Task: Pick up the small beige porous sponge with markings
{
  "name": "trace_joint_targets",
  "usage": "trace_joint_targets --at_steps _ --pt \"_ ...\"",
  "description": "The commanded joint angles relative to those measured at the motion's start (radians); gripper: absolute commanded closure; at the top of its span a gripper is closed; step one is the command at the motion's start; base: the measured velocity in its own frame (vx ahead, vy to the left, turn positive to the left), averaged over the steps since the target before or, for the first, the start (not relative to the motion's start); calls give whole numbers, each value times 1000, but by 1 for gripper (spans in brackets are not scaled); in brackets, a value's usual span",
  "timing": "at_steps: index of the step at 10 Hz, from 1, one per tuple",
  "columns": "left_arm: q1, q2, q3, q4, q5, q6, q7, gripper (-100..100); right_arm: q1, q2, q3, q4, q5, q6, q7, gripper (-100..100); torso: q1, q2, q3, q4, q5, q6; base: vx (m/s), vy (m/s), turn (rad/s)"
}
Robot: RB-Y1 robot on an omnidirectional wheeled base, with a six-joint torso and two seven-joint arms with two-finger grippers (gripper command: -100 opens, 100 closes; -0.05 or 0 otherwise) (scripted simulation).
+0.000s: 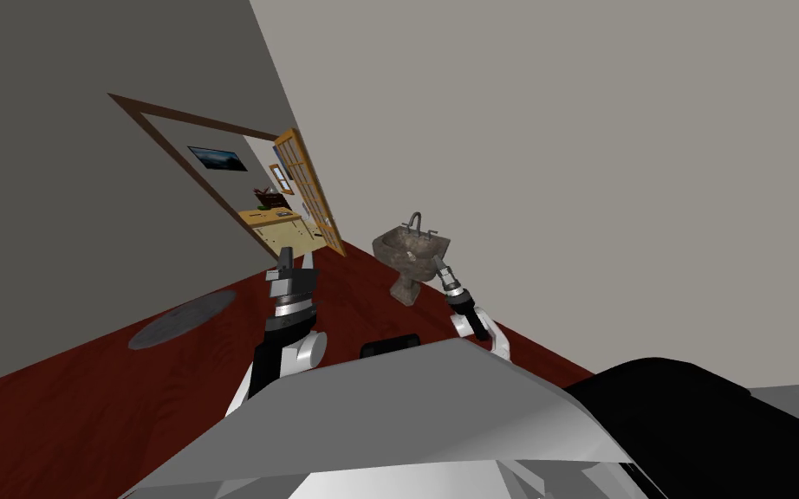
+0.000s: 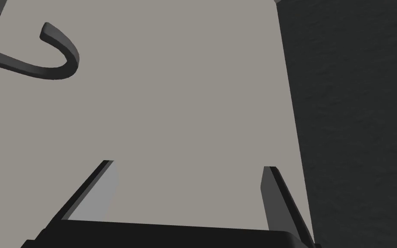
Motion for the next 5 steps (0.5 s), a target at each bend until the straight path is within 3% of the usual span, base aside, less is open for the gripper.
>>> trace_joint_targets --at_steps 1,5 --pt "0 0 0 0 0 0 0 0 -13 -47 -10 50 50 -15 11 -100 0 0 0 0 0 0 -37 95 -10" --pt "0 0 0 0 0 0 0 0 -44 -135 -33 162 143 -32 30 -100 3 2 1 0 1 0 -42 125 -11"
